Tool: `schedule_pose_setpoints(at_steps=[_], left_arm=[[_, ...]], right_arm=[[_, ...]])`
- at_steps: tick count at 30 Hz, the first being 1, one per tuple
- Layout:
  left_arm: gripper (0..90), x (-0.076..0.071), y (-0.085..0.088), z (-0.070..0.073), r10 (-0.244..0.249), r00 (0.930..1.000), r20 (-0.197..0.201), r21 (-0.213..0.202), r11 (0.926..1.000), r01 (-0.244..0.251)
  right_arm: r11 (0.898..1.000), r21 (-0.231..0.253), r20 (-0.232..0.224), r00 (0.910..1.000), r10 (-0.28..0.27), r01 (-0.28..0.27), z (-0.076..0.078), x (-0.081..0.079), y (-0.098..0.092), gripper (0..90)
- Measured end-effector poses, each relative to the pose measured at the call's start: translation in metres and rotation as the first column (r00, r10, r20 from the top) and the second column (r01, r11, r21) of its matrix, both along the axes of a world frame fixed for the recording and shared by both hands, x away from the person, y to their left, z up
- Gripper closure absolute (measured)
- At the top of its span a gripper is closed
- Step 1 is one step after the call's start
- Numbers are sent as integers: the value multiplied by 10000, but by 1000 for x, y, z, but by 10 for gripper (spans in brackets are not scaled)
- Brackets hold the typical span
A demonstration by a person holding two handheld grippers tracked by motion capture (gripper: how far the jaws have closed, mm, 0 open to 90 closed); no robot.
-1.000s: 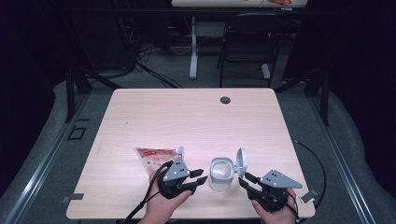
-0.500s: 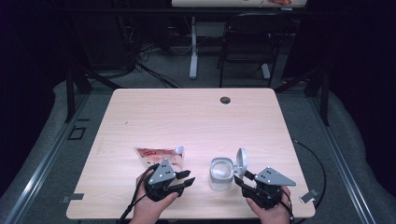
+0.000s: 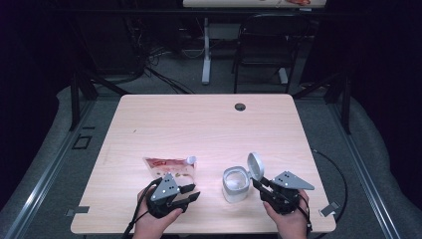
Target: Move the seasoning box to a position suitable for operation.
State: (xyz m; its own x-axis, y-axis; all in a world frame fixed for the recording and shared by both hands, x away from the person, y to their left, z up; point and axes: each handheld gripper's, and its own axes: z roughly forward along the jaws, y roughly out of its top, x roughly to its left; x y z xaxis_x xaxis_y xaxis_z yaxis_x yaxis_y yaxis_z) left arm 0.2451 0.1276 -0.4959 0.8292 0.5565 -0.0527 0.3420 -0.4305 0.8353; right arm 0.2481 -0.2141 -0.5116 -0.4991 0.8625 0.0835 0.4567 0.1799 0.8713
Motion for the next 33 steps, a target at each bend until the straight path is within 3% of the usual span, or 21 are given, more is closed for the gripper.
schedule_pose_setpoints(at_steps=[7,22,33], left_arm=[[682,0,12,-1,305,9995,3,-166,9994,-305],[682,-5,31,-6,572,9983,117,-207,9982,-570],[657,-5,51,-9,989,9948,226,-236,9949,-983]], right_arm=[[9999,-60,-5,9999,-132,131,1,14,2,787],[9994,353,-20,10000,-28,29,-1,39,3,774],[9969,778,117,9999,65,-74,-2,32,-4,689]])
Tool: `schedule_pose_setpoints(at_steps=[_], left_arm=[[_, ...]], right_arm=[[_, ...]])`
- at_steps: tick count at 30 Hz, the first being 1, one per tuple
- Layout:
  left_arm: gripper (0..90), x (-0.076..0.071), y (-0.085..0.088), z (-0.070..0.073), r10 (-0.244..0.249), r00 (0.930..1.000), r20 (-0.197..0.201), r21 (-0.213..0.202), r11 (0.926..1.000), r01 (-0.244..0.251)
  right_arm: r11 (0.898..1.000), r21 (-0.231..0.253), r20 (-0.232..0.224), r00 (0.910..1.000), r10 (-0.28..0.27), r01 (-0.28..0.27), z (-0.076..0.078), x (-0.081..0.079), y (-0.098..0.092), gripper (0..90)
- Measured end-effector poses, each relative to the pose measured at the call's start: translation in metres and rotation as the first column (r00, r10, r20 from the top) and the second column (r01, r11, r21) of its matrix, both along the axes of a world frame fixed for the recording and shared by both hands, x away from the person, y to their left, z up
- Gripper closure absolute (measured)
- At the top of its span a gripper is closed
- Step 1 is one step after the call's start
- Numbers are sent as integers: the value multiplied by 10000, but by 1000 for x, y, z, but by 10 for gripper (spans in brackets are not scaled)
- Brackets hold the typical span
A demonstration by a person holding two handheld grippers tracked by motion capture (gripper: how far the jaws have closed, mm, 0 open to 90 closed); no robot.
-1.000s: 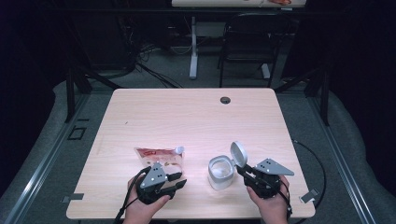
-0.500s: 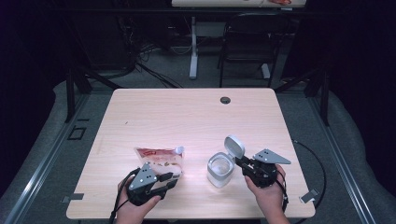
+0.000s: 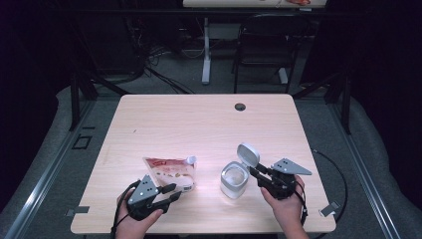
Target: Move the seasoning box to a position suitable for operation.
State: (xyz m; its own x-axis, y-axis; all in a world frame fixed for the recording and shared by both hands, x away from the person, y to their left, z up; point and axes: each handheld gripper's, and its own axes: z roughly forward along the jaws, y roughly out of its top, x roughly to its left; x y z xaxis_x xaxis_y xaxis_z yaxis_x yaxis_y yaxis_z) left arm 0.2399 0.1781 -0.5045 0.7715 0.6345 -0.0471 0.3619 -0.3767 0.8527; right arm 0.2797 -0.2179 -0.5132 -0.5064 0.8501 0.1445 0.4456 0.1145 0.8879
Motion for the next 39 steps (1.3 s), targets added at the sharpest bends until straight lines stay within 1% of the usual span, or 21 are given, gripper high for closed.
schedule_pose_setpoints(at_steps=[2,8,11,13,16,18,22,25,26,27,28,30,31,33,35,36,38,39], left_arm=[[651,0,6,0,106,9999,-7,55,9999,-106],[610,1,24,-1,606,9981,83,-17,9982,-606],[593,3,34,-3,859,9963,-35,-61,9963,-859],[569,5,41,-5,961,9952,-175,-101,9953,-963],[532,10,49,-8,1173,9927,-283,-5,9931,-1173],[508,15,55,-12,1368,9901,-315,11,9906,-1368],[476,24,66,-22,1791,9837,-184,341,9834,-1784],[462,30,74,-28,2134,9765,-287,392,9764,-2122],[458,31,76,-30,2201,9751,-286,350,9751,-2190],[455,33,79,-31,2199,9750,-304,424,9749,-2185],[455,35,81,-33,2232,9744,-271,453,9740,-2219],[451,38,84,-38,2380,9707,-319,548,9702,-2361],[450,39,85,-39,2447,9687,-418,509,9688,-2426],[450,41,87,-41,2416,9693,-459,369,9701,-2400],[448,41,88,-41,2499,9672,-465,375,9680,-2483],[445,41,88,-41,2471,9678,-473,337,9688,-2457],[439,42,89,-42,2477,9671,-587,350,9687,-2459],[435,42,89,-43,2512,9659,-622,245,9679,-2501]], right_arm=[[9999,127,44,10000,-10,10,0,-3,-3,670],[9996,263,247,9997,85,-91,6,-14,-12,642],[9996,281,292,9996,2,-10,9,-18,-15,624],[9999,166,361,9993,17,-23,11,-20,-15,613],[10000,48,352,9994,50,-52,13,-22,-15,611],[10000,51,368,9993,79,-81,13,-22,-15,610],[9999,-49,398,9991,112,-110,14,-23,-15,607],[9999,-30,474,9988,105,-104,15,-24,-14,605],[9999,-89,491,9987,132,-128,16,-24,-14,605],[9998,-99,525,9985,161,-156,16,-23,-13,605],[9996,-225,512,9985,169,-158,17,-23,-12,605],[9993,-328,551,9983,207,-189,18,-24,-10,605],[9990,-409,643,9977,228,-202,18,-24,-9,602],[9976,-693,873,9961,151,-91,21,-25,-7,600],[9969,-779,1068,9941,185,-102,26,-25,-5,596],[9971,-757,1207,9925,191,-100,29,-26,-4,596],[9964,-815,1326,9906,328,-221,35,-27,-3,598],[9958,-879,1388,9896,382,-261,37,-27,-2,598]])
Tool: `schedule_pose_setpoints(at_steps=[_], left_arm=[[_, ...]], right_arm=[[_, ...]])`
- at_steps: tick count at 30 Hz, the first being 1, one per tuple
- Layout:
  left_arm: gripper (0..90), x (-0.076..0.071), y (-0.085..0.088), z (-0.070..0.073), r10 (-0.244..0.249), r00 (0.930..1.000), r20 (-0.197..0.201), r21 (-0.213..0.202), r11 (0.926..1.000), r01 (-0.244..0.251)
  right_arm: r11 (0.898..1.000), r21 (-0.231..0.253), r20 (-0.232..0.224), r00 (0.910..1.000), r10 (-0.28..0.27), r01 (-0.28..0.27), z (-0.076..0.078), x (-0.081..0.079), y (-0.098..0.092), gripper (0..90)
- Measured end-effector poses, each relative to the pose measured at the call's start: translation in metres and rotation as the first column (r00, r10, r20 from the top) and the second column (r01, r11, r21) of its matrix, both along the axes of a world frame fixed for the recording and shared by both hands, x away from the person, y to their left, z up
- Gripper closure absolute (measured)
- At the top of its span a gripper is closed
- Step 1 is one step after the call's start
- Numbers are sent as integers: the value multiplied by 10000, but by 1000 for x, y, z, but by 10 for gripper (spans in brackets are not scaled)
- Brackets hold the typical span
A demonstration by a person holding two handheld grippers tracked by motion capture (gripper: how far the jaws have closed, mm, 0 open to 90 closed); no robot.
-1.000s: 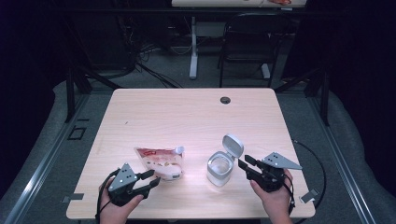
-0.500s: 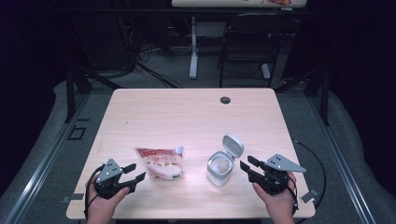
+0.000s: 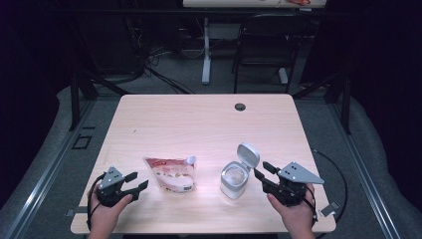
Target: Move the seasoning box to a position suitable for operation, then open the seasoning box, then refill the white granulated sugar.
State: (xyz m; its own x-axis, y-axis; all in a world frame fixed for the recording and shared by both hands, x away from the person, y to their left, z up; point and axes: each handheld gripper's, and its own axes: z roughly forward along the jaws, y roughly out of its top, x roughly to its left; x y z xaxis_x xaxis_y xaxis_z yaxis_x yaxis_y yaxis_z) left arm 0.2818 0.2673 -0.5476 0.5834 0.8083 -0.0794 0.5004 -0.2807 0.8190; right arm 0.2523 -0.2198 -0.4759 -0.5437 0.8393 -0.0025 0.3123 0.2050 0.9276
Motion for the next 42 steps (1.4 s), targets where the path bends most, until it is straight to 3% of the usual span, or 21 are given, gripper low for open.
schedule_pose_setpoints(at_steps=[5,9,14,18,25,31,36,42], left_arm=[[423,2,0,-3,99,9990,-434,-20,9999,-100],[396,3,0,-5,109,9971,-752,-293,9995,-131],[382,4,3,-7,133,9969,-782,-443,9989,-168],[407,5,6,-7,157,9974,-704,-191,9997,-171],[435,4,8,-7,126,9974,-706,-253,9996,-144],[436,3,9,-4,251,9981,-564,-215,9994,-264],[447,2,8,-4,208,9983,-542,-204,9996,-219],[448,1,6,-3,90,9983,-575,-183,9998,-101]], right_arm=[[9986,-169,-75,9988,492,-494,10,2,10,624],[9942,-453,-37,9952,980,-980,20,7,23,625],[9848,-722,20,9874,1585,-1579,35,17,44,631],[9725,-1177,-10,9793,2023,-2010,43,24,62,640],[9564,-1541,-181,9685,2484,-2482,51,37,86,675],[9429,-1345,-379,9524,3025,-3048,58,48,101,697],[9299,-1466,-568,9414,3326,-3374,64,55,116,708],[9058,-1665,-703,9210,3832,-3896,71,62,138,721]])
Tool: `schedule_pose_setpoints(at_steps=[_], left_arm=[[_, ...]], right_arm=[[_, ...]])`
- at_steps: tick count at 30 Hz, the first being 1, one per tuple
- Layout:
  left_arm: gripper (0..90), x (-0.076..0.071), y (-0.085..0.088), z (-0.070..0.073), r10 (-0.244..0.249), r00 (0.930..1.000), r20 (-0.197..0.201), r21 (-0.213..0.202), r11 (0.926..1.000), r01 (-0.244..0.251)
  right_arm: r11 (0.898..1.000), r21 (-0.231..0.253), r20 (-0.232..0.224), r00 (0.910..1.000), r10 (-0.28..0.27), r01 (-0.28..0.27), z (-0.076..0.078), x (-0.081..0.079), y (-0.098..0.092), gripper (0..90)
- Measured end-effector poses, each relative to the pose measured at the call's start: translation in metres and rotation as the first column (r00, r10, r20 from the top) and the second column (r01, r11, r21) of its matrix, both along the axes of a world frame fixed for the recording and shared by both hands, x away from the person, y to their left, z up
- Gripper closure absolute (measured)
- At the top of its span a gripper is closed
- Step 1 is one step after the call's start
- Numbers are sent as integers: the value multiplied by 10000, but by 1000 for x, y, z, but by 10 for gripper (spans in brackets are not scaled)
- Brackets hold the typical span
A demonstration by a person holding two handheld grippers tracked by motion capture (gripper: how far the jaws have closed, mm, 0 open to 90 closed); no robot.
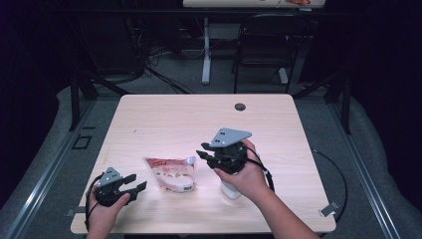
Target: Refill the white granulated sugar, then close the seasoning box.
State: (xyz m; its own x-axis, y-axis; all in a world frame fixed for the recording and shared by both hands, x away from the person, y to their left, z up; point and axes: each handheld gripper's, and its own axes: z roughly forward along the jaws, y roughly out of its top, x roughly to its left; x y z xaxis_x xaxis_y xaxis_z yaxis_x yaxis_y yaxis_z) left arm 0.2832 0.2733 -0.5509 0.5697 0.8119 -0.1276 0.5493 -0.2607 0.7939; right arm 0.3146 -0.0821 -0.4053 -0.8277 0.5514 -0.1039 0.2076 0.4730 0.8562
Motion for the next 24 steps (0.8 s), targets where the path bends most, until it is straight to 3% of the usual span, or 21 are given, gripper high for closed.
schedule_pose_setpoints(at_steps=[7,15,24], left_arm=[[436,-1,0,-1,-74,10000,-11,-141,9999,74],[438,1,-1,-1,-170,9999,-1,30,9999,170],[444,0,0,0,-150,9999,-24,7,9999,150]], right_arm=[[9986,-117,-99,9987,509,-510,8,5,22,727],[9963,-24,-200,9961,862,-862,17,11,41,726],[9904,55,-530,9890,1381,-1380,16,15,60,699]])
